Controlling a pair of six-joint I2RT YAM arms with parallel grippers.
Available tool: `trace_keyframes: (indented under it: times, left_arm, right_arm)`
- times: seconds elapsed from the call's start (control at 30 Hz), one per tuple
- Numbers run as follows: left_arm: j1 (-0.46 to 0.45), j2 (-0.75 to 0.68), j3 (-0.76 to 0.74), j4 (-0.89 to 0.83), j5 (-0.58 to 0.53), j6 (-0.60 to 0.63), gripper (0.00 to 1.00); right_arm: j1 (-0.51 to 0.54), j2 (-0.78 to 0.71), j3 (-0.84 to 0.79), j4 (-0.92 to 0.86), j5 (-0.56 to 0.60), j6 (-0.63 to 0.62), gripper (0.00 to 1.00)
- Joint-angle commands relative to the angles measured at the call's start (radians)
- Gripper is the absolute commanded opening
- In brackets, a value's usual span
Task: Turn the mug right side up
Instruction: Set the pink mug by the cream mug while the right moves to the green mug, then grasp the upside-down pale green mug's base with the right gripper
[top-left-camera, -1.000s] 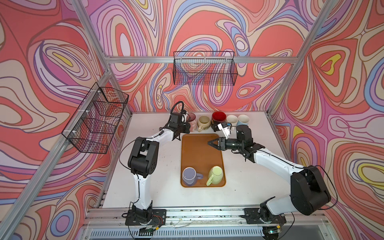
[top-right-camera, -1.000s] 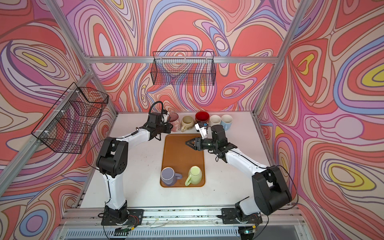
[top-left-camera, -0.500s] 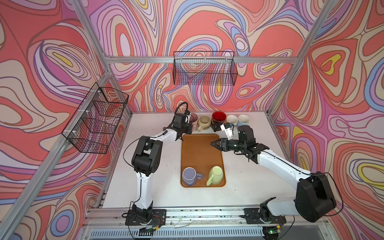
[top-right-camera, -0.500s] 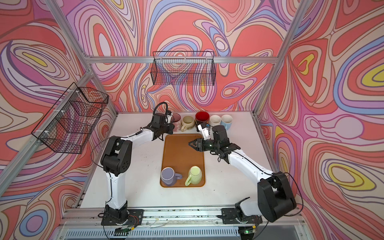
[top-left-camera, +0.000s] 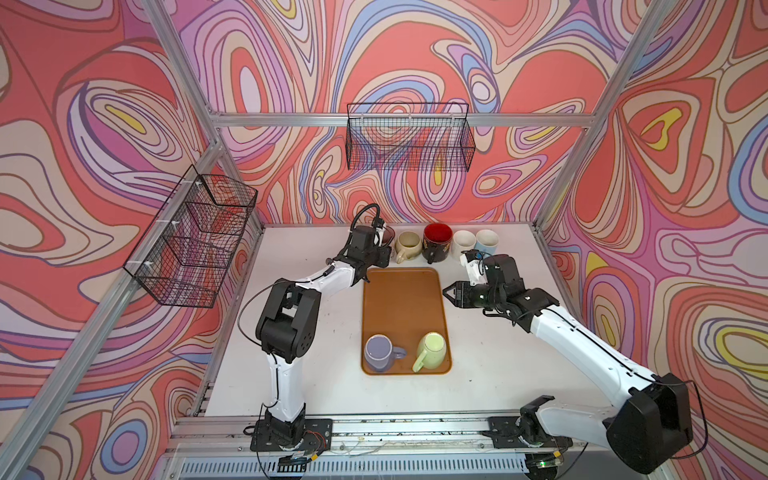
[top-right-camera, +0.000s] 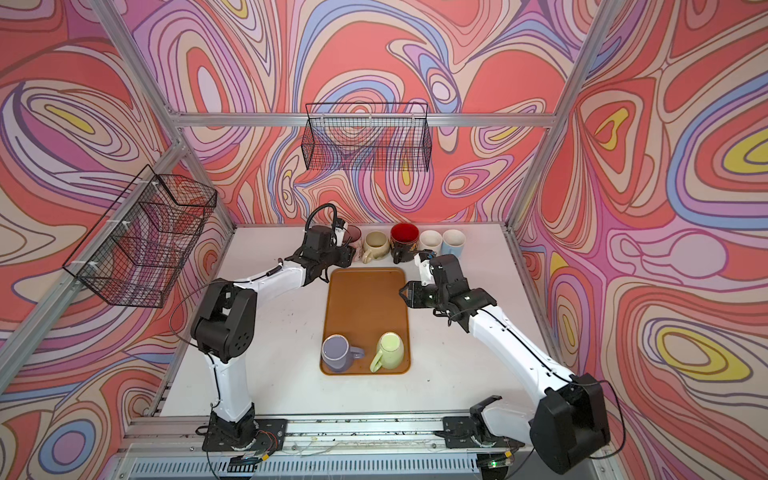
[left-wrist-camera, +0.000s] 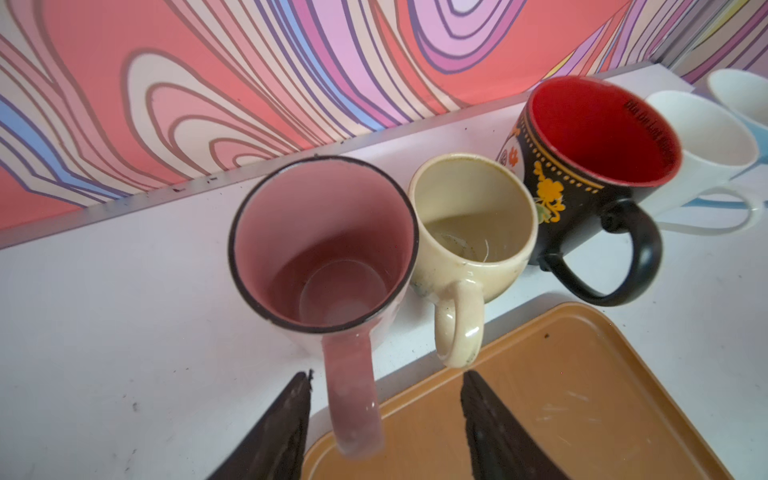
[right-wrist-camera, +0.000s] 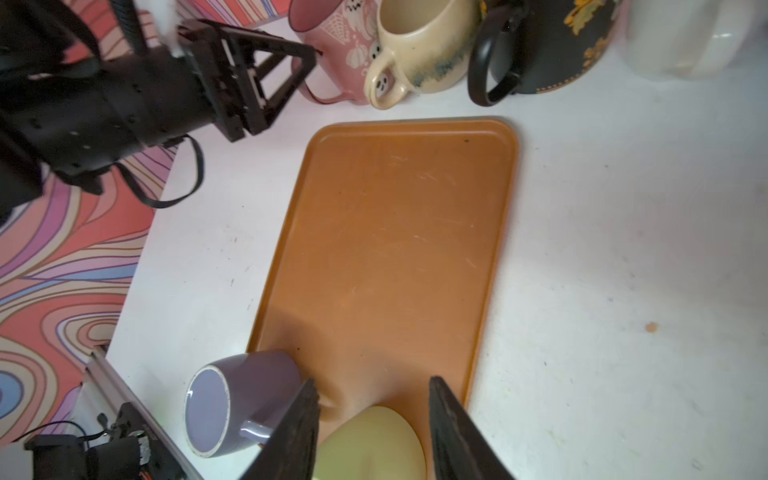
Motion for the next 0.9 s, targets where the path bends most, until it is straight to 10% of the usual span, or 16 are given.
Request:
trace_keyframes:
  times: [0.0, 0.87]
  left_arm:
    - [-0.003, -0.114, -0.053, 0.031, -0.046, -0.015, 0.68]
    - [-0.056, -0.874, -0.355, -0.380, 0.054, -0.372, 0.77]
  right_arm:
    - [0.052, -0.045, -0.035, -0.092, 0.126, 0.016, 0.47]
    - [0.555, -0.065, -0.161, -0.174, 0.427, 0.398, 0.59]
